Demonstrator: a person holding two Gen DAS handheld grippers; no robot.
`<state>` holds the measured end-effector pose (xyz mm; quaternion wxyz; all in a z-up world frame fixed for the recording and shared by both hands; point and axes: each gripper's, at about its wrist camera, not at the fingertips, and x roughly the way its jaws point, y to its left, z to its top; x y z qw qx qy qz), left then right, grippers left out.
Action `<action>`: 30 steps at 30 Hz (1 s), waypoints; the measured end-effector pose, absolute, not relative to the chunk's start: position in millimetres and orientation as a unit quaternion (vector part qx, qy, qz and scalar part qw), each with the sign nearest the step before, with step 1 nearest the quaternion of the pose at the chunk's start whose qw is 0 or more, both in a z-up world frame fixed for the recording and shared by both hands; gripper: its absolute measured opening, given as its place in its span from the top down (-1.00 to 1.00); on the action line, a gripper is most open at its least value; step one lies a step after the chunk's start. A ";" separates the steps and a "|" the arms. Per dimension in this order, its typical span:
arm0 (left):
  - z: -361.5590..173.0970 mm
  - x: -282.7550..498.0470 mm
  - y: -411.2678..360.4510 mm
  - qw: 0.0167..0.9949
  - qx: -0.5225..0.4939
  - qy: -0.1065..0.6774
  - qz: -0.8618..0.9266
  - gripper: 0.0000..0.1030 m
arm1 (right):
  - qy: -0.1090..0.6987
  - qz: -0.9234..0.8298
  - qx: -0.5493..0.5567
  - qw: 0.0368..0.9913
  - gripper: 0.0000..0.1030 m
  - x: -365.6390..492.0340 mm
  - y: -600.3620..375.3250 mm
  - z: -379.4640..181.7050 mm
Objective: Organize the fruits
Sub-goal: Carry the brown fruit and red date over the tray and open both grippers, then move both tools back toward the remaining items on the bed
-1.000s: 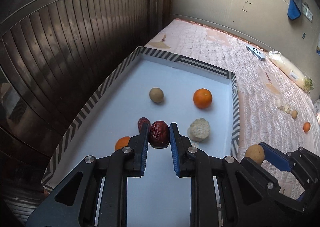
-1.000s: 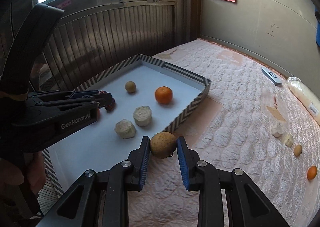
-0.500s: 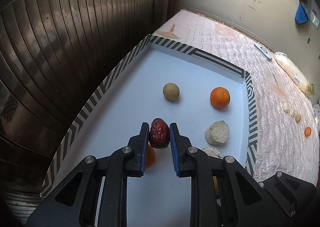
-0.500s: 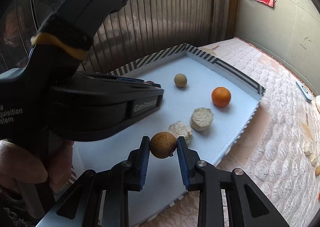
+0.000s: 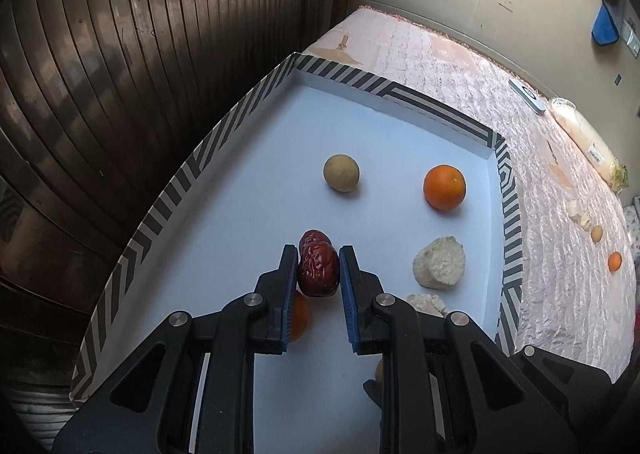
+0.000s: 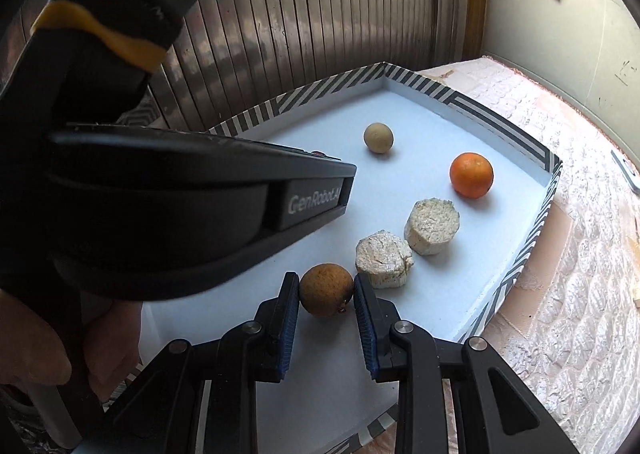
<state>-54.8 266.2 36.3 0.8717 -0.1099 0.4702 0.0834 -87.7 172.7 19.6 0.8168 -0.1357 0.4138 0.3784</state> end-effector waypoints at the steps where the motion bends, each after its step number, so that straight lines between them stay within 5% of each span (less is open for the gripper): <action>1: 35.9 -54.6 267.5 0.871 -0.113 0.471 0.083 0.56 | 0.414 0.381 -0.131 0.816 0.48 -87.1 171.4 20.0; 3: 36.1 -54.1 270.2 0.869 -0.121 0.472 0.082 0.48 | 0.412 0.383 -0.121 0.818 0.46 -86.4 167.1 22.4; 7: 42.4 -57.4 270.4 0.874 -0.130 0.460 0.087 -0.17 | 0.402 0.385 -0.106 0.824 0.41 -86.4 155.8 30.5; 13: 55.0 -60.1 259.1 0.883 -0.116 0.445 0.094 -0.18 | 0.381 0.373 -0.095 0.841 0.16 -90.6 132.5 41.2; 30: 71.6 -50.5 167.5 0.902 -0.057 0.425 0.044 -0.18 | 0.369 0.273 -0.040 0.888 0.09 -73.8 37.8 58.4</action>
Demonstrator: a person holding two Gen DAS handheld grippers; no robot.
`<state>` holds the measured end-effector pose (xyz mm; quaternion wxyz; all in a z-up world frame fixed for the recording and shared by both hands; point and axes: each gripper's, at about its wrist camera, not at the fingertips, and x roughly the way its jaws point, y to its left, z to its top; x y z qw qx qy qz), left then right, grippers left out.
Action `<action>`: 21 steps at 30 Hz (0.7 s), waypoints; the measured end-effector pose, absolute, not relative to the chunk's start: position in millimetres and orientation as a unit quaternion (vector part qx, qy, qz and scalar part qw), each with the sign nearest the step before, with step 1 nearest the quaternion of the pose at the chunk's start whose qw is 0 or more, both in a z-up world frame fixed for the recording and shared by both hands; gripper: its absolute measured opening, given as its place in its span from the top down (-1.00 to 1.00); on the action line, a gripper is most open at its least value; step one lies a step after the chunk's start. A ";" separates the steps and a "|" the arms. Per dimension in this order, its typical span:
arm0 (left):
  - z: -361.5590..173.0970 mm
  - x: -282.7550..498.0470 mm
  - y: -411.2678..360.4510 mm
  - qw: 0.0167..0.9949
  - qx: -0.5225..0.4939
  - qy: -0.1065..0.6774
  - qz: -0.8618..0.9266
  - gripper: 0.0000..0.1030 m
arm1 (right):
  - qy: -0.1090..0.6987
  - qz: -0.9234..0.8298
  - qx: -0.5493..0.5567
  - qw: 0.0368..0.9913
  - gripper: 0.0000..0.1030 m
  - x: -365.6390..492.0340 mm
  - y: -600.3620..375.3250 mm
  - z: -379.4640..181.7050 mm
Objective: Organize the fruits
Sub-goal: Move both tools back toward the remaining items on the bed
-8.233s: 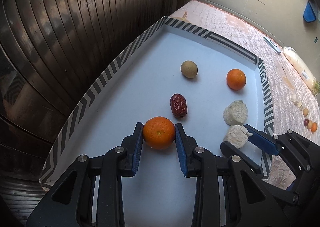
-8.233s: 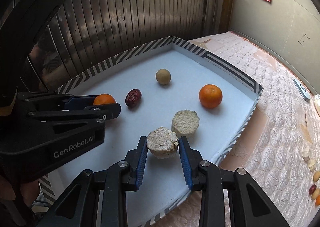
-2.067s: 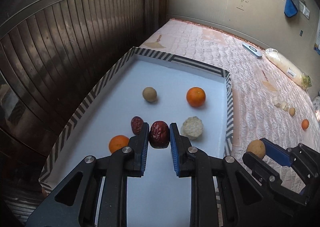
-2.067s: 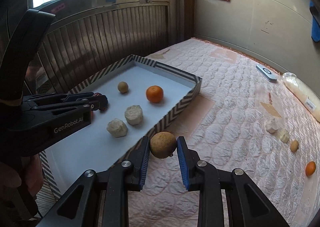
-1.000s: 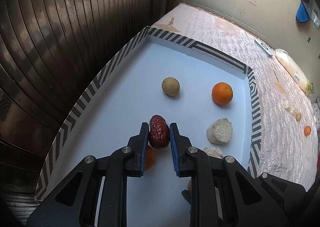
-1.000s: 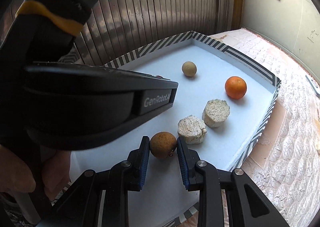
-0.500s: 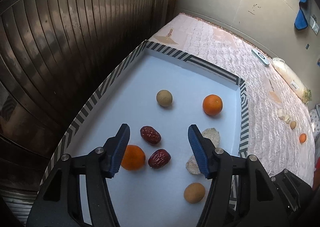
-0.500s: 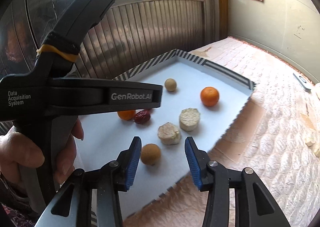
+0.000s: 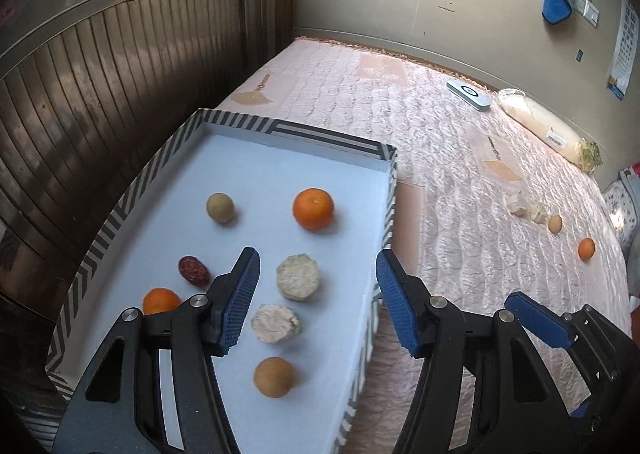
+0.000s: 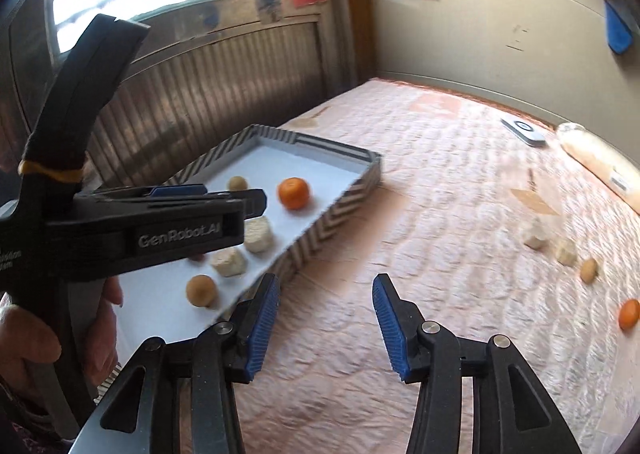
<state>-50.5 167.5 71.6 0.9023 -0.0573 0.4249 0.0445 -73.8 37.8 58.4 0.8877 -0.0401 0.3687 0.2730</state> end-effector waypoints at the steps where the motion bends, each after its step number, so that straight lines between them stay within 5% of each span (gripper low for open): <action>1: 71.5 -49.5 160.5 0.902 -0.053 0.426 0.039 -0.18 | 0.368 0.265 -0.037 0.890 0.09 -72.6 31.4 59.0; 21: 64.7 -28.5 29.3 0.898 0.013 0.438 -0.045 -0.19 | 0.380 0.123 -0.001 0.917 0.09 -66.8 -127.6 58.7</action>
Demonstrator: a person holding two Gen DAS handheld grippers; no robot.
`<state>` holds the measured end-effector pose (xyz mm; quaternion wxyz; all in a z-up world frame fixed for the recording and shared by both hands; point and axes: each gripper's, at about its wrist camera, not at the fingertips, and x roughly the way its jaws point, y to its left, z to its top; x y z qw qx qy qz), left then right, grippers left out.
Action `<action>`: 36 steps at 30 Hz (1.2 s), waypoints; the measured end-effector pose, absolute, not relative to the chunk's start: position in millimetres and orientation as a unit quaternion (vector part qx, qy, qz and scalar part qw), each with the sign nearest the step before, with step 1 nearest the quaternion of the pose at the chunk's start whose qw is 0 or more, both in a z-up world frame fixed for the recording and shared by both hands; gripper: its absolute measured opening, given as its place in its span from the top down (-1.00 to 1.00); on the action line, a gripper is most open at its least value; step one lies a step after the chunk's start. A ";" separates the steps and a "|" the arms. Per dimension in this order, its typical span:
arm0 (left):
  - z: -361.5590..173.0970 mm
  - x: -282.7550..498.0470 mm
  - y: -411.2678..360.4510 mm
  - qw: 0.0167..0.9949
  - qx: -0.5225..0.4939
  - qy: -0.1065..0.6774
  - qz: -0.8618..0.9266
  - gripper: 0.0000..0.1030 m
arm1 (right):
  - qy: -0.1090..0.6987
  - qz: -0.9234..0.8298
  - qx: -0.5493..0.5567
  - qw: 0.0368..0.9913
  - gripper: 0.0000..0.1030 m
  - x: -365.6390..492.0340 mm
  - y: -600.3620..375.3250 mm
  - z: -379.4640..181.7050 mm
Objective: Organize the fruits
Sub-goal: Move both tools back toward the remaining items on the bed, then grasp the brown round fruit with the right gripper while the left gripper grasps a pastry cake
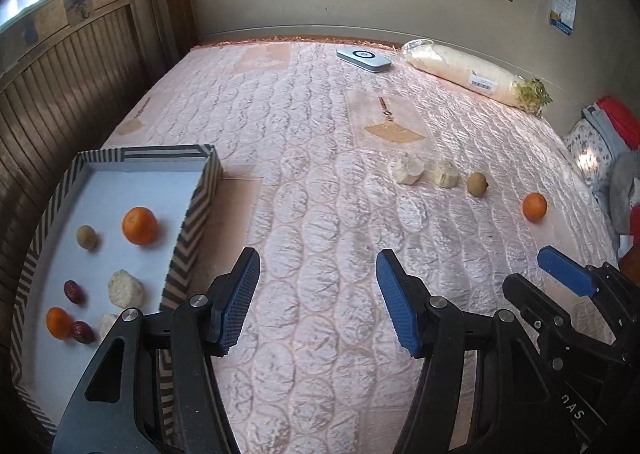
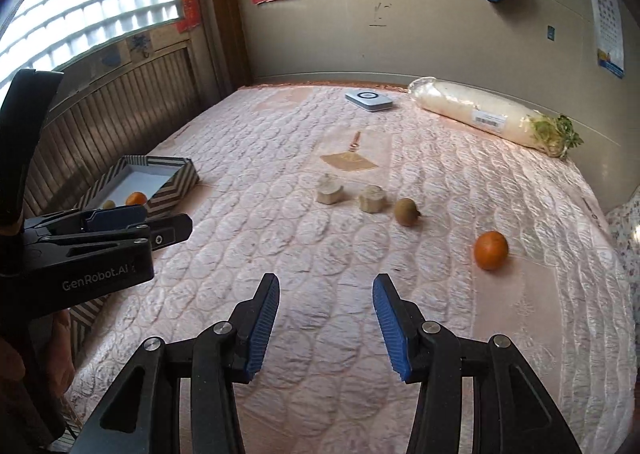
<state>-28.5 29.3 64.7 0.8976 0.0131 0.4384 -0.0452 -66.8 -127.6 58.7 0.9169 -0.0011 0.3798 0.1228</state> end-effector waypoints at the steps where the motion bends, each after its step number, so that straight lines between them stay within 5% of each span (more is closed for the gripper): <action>1: 63.0 -26.5 22.9 0.896 0.018 0.442 -0.049 -0.19 | 0.382 0.116 -0.001 0.917 0.09 -66.6 -135.9 57.6; 29: 19.1 94.4 -42.5 0.869 0.016 0.486 -0.090 -0.17 | 0.407 0.098 -0.005 0.908 0.09 -8.7 -182.4 38.7; 33: 19.9 93.5 -42.5 0.870 0.015 0.485 -0.091 0.52 | 0.401 0.095 -0.011 0.911 0.09 2.0 -179.3 36.0; 36: 20.6 93.2 -35.9 0.870 -0.001 0.485 -0.091 0.52 | 0.398 0.094 -0.017 0.912 0.09 11.6 -176.6 33.6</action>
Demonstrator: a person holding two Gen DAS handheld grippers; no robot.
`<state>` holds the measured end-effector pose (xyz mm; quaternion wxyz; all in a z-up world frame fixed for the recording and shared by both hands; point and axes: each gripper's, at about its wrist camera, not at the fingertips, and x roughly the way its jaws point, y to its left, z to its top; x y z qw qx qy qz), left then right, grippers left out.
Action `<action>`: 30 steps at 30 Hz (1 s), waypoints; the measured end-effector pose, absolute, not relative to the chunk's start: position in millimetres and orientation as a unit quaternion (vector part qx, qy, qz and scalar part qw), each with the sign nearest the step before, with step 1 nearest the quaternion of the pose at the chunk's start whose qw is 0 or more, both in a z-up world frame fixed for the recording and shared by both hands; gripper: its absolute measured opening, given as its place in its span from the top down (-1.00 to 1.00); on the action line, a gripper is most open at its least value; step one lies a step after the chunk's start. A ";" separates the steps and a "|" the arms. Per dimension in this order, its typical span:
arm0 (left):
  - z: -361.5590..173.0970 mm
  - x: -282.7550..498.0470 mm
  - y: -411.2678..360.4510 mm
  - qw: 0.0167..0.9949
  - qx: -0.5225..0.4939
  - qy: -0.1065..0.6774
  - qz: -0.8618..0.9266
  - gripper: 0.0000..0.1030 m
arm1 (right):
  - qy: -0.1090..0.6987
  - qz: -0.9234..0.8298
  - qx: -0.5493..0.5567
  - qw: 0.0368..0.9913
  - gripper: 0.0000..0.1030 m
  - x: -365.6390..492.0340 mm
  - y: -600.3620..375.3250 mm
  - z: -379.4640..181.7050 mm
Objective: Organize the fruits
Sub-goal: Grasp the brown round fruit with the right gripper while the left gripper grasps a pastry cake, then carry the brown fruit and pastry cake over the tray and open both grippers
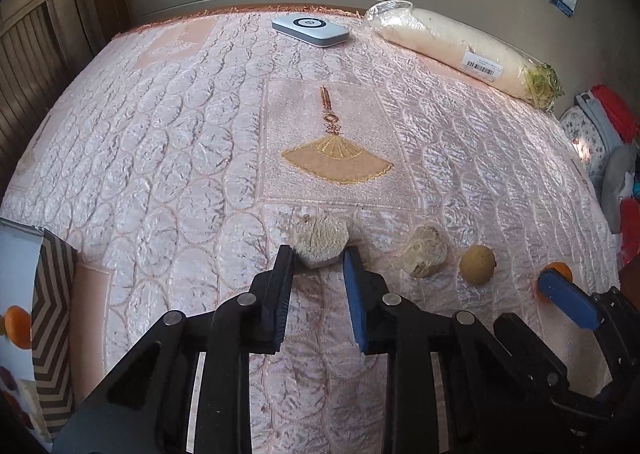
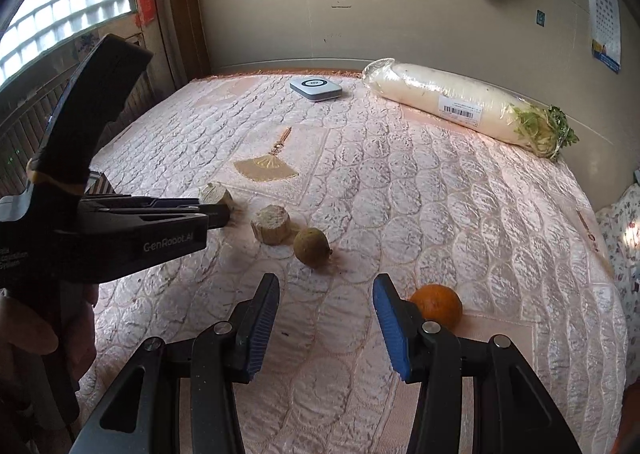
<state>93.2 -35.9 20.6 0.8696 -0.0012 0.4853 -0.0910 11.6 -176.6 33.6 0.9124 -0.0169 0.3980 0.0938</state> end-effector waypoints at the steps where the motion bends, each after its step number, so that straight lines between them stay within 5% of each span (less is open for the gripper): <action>1: 21.3 92.3 -32.7 0.870 -0.007 0.485 -0.089 0.52 | 0.397 0.093 -0.021 0.913 0.09 14.7 -175.0 32.6; 8: 28.6 75.7 -16.3 0.869 -0.029 0.488 -0.074 0.52 | 0.405 0.108 -0.054 0.906 0.09 45.2 -168.8 18.8; 10: 31.7 68.2 -14.1 0.871 -0.026 0.487 -0.068 0.52 | 0.418 0.111 -0.055 0.900 0.44 52.3 -168.3 12.8; 12: 35.9 60.7 -12.6 0.874 -0.025 0.481 -0.066 0.52 | 0.419 0.112 -0.040 0.900 0.57 51.7 -171.2 14.2; 30: 53.1 -9.1 27.9 0.891 0.004 0.451 -0.040 0.52 | 0.378 0.134 -0.021 0.916 0.57 -37.3 -125.8 44.8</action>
